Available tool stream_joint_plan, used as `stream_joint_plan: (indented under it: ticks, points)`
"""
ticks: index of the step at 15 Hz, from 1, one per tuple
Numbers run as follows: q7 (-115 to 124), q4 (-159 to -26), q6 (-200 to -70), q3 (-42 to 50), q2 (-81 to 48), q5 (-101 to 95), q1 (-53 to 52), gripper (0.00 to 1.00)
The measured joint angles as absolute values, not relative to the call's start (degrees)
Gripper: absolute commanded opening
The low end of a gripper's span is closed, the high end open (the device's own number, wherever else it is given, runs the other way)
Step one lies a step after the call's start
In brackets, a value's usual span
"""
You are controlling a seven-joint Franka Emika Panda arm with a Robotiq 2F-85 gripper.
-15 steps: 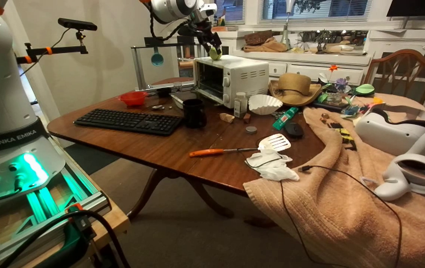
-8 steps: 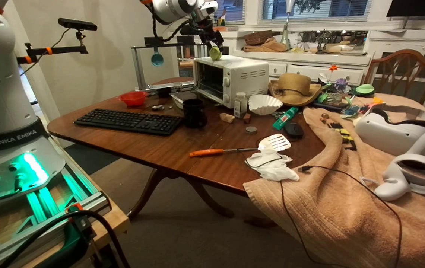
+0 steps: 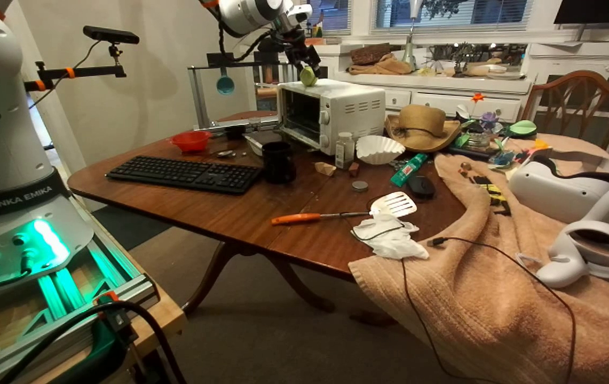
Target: Put the tennis ball into the microwave
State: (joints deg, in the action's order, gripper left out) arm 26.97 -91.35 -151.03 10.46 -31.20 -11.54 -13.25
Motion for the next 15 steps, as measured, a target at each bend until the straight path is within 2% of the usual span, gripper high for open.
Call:
stream_joint_plan:
  ticks: [5, 6, 7, 8, 11, 12, 15]
  points:
    - [27.0, -91.3, -150.4, 10.3, -31.2, -11.5, -13.3, 0.98]
    - [27.1, -91.3, -150.2, 10.3, -31.2, -11.5, -13.3, 0.92]
    - [27.1, -91.3, -150.0, 10.3, -31.2, -11.5, -13.3, 0.73]
    - [27.1, -91.3, -149.9, 10.2, -31.2, -11.5, -13.3, 0.7]
    - [27.1, -91.3, -149.4, 9.9, -31.2, -11.3, -13.3, 0.45]
    - [27.1, -91.3, -149.4, 9.8, -31.2, -11.3, -13.3, 0.42]
    - [27.1, -91.1, -149.3, 9.4, -31.2, -11.3, -13.3, 0.42]
